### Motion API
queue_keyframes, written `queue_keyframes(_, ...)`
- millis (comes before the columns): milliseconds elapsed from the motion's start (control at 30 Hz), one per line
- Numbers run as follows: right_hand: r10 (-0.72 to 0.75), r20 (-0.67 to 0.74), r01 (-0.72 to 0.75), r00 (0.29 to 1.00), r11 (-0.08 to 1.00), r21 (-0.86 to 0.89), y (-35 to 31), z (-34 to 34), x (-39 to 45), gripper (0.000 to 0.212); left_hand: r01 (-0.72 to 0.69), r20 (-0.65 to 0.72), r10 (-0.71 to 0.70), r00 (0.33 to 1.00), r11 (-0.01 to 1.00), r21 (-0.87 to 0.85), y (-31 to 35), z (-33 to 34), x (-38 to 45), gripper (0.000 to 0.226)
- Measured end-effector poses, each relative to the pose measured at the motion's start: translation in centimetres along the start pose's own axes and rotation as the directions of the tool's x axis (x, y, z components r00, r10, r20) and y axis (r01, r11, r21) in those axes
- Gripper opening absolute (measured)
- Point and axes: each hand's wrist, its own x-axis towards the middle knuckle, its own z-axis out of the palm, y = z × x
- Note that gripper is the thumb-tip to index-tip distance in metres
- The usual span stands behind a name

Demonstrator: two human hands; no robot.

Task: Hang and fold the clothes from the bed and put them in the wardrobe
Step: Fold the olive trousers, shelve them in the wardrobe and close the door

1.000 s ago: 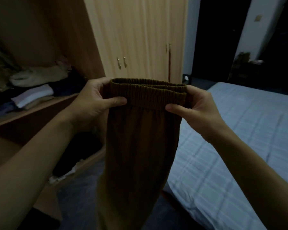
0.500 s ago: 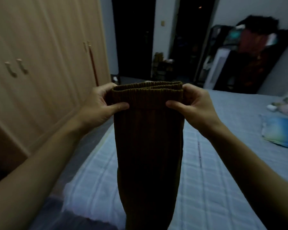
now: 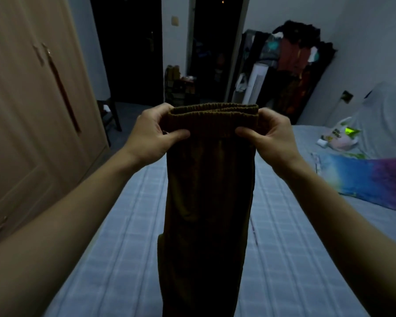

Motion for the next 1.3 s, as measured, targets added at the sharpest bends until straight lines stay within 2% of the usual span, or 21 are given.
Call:
queue_keyframes(167, 0.025, -0.002, -0.025, 1.0, 1.0, 0.016, 3.6, -0.1, 6.4, 0.026, 0.066, -0.025, -0.065, 0.998, 0.998, 0.018, -3.2, 1.3, 6.7, 0.023)
queue_keyframes(433, 0.016, -0.048, -0.014, 0.999, 0.999, 0.047, 9.1, -0.8, 18.2, 0.028, 0.063, -0.09, -0.059, 0.994, 0.997, 0.049, -7.1, 3.1, 18.6, 0.024)
queue_keyframes(567, 0.053, -0.016, -0.053, 0.998, 0.999, -0.007, 12.8, -0.1, 22.9, 0.031, 0.062, -0.126, -0.041, 0.991, 0.984, 0.168, -10.2, 4.2, 22.3, 0.024)
queue_keyframes(900, 0.23, 0.052, -0.211, 0.972, 0.947, -0.244, 26.5, 5.5, 23.9, 0.022, 0.179, -0.004, -0.185, 0.983, 0.946, 0.269, -26.3, 8.5, 24.0, 0.018)
queue_keyframes(1033, 0.262, 0.04, -0.242, 0.964, 0.932, -0.271, 31.7, 7.2, 23.7, 0.017, 0.17, 0.072, -0.194, 0.978, 0.95, 0.261, -31.3, 10.1, 24.0, 0.02)
queue_keyframes(1300, 0.282, 0.056, -0.254, 0.958, 0.921, -0.294, 38.5, 8.8, 23.8, 0.017, 0.182, 0.128, -0.223, 0.966, 0.944, 0.275, -37.8, 12.4, 24.1, 0.022)
